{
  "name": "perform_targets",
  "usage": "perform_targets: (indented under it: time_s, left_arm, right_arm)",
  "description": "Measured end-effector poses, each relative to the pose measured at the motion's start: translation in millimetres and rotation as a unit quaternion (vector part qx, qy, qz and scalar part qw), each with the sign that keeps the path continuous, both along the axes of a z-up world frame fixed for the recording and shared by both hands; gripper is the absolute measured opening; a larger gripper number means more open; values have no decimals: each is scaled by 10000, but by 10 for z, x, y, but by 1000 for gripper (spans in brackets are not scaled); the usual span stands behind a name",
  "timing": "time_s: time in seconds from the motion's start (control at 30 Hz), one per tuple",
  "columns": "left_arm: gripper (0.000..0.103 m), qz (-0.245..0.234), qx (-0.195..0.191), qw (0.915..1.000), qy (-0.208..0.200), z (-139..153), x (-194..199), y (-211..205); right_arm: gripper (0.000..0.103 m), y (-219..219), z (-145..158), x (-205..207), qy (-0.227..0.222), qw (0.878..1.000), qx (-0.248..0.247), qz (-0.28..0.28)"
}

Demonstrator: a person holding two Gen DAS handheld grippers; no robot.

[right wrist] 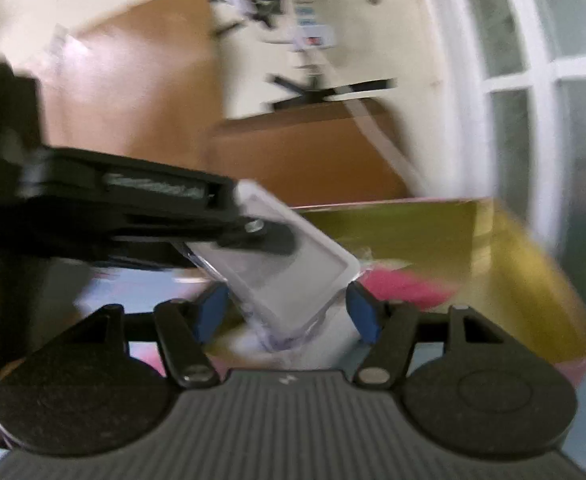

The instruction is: Organize soft objects

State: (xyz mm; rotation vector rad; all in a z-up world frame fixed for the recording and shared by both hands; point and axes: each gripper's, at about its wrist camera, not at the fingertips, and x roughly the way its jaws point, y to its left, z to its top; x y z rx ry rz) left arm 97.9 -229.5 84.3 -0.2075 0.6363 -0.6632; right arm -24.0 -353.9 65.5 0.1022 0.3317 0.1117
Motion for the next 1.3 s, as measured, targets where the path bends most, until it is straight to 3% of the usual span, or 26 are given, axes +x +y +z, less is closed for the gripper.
perform_targets:
  time_s: [0.07, 0.1, 0.17, 0.27, 0.53, 0.63, 0.7, 0.77, 1.0, 1.3]
  left_arm:
    - [61, 192, 226, 9996, -9, -29, 19, -92]
    - [63, 271, 251, 9993, 13, -48, 9, -84]
    - [66, 302, 223, 9993, 7, -70, -49, -9]
    - [72, 537, 434, 9974, -224, -66, -208, 142]
    - [76, 1024, 824, 9904, -427, -3, -655, 573]
    - [84, 1249, 988, 9857, -557, -7, -851, 734]
    - [99, 1395, 1112, 9820, -617, -23, -983, 834]
    - [102, 1521, 1209, 9787, -665, -42, -1114, 950]
    - [103, 1694, 1347, 9743, -624, -73, -1482, 1195]
    - [103, 1895, 1523, 9683, -569, -112, -1712, 1324]
  right_arm:
    - [73, -133, -70, 240, 137, 9989, -317, -328]
    - [80, -208, -103, 350, 257, 9982, -338, -417]
    - [82, -326, -149, 408, 243, 9975, -174, -641]
    - [82, -397, -149, 258, -43, 9973, 234, -689]
    - [82, -279, -145, -409, -809, 9890, 891, -859]
    - [83, -146, -180, -666, -990, 9847, 1098, -921]
    - [83, -8, -207, -790, -963, 9856, 1092, -855]
    - [85, 95, -223, -868, -897, 9861, 1130, -829]
    - [87, 279, -194, -1018, -599, 9837, 1508, -777]
    - [89, 494, -203, -1145, -394, 9841, 1607, -651]
